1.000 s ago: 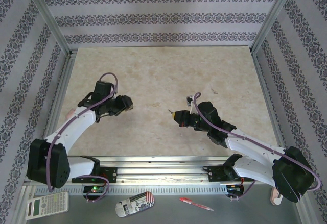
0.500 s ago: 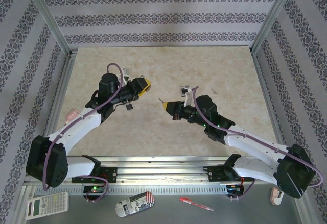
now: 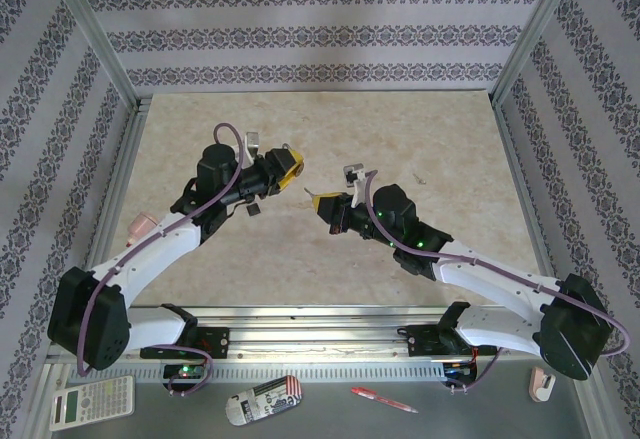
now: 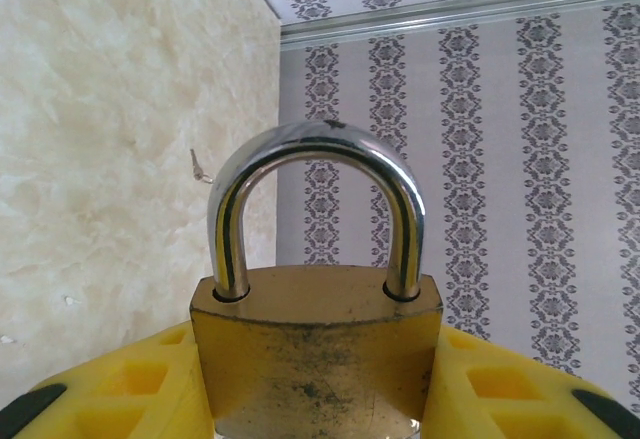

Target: Unlock with the key

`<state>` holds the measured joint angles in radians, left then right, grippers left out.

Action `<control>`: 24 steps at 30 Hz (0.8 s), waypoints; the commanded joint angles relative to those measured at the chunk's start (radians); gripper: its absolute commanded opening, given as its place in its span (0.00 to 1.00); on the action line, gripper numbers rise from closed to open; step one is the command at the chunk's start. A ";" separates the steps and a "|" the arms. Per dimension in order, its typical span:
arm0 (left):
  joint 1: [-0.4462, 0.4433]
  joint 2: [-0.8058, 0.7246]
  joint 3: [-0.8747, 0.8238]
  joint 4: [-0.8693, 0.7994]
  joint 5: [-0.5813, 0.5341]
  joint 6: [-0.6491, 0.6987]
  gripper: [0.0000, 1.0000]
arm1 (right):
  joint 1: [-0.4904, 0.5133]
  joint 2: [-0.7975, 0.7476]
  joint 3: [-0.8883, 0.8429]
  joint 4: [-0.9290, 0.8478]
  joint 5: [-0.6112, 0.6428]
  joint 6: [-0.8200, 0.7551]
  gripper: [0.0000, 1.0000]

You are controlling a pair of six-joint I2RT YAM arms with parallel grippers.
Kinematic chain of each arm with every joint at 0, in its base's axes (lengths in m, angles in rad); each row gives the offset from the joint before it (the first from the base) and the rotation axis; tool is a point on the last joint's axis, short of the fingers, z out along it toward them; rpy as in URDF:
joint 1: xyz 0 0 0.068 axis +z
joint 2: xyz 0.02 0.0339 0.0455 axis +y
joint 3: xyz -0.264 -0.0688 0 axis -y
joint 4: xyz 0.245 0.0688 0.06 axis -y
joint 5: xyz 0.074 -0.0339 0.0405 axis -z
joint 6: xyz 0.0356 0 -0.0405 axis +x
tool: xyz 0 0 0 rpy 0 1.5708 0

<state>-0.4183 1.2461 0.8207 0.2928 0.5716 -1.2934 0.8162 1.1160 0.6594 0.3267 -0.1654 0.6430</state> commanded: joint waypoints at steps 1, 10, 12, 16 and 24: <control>-0.012 -0.029 -0.008 0.122 -0.003 -0.014 0.00 | 0.012 -0.001 0.034 0.026 0.031 -0.016 0.00; -0.019 -0.018 0.000 -0.126 0.002 0.197 0.00 | 0.011 -0.005 0.053 -0.105 0.085 -0.038 0.00; -0.031 -0.013 0.021 -0.317 -0.034 0.330 0.00 | 0.005 -0.034 0.036 -0.148 0.111 -0.044 0.00; -0.047 0.071 0.006 -0.566 -0.045 0.472 0.00 | -0.005 -0.092 0.033 -0.269 0.143 -0.066 0.00; -0.121 0.252 0.059 -0.962 -0.226 0.712 0.00 | -0.012 -0.169 0.035 -0.383 0.165 -0.085 0.00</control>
<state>-0.5179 1.4811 0.8150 -0.4789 0.4236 -0.7273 0.8135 0.9684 0.6838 -0.0040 -0.0319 0.5804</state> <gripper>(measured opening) 0.440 0.043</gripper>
